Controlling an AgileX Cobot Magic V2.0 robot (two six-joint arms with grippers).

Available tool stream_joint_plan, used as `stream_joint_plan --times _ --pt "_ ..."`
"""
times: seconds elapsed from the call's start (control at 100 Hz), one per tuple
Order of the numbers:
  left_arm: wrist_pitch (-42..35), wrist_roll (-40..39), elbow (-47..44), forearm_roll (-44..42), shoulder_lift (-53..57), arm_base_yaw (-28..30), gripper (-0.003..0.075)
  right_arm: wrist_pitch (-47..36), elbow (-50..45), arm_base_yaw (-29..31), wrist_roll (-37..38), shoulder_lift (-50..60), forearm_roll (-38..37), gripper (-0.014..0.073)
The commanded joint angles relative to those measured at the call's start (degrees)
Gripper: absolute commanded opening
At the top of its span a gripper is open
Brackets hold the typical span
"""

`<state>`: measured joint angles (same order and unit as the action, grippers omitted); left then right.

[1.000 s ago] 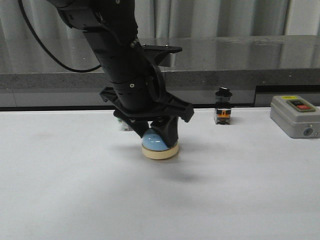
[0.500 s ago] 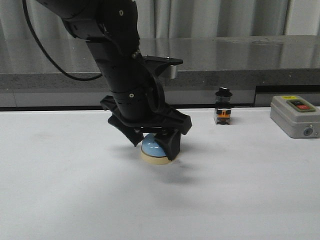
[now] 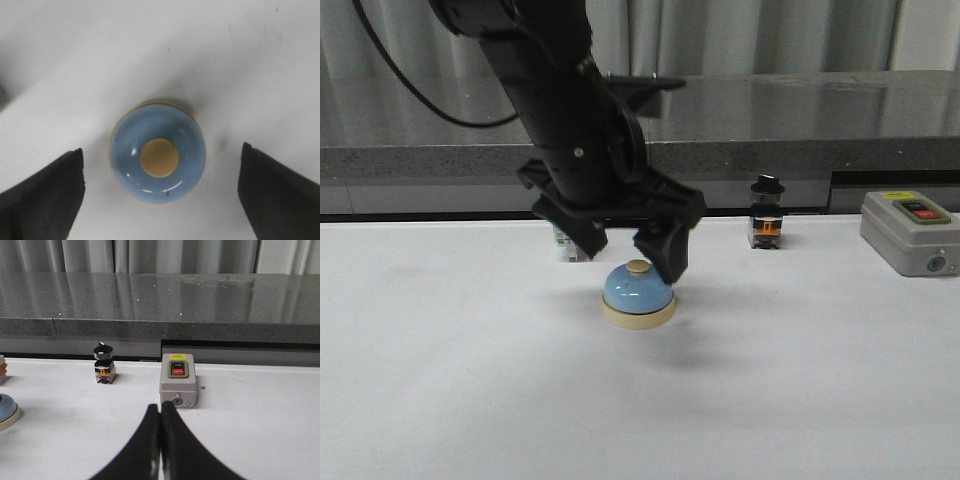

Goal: Place and press bell with both arms
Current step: 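Open the left gripper and raise it away from the bell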

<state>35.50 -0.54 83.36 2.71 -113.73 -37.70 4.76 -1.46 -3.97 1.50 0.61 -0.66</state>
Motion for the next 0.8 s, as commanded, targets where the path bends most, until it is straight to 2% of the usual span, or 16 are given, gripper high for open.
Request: stream_joint_plan --times 0.0,0.4,0.79 --pt "-2.8 -0.4 1.6 0.3 6.7 1.4 0.0601 -4.8 0.8 0.3 -0.1 0.9 -0.2 -0.006" --pt "-3.9 -0.5 -1.2 0.7 21.7 12.8 0.0599 -4.8 0.8 0.3 -0.1 0.9 -0.2 -0.006" --pt "-12.5 -1.9 -19.9 0.7 41.1 26.4 0.0599 -4.8 0.8 0.3 -0.1 0.9 -0.2 -0.006"
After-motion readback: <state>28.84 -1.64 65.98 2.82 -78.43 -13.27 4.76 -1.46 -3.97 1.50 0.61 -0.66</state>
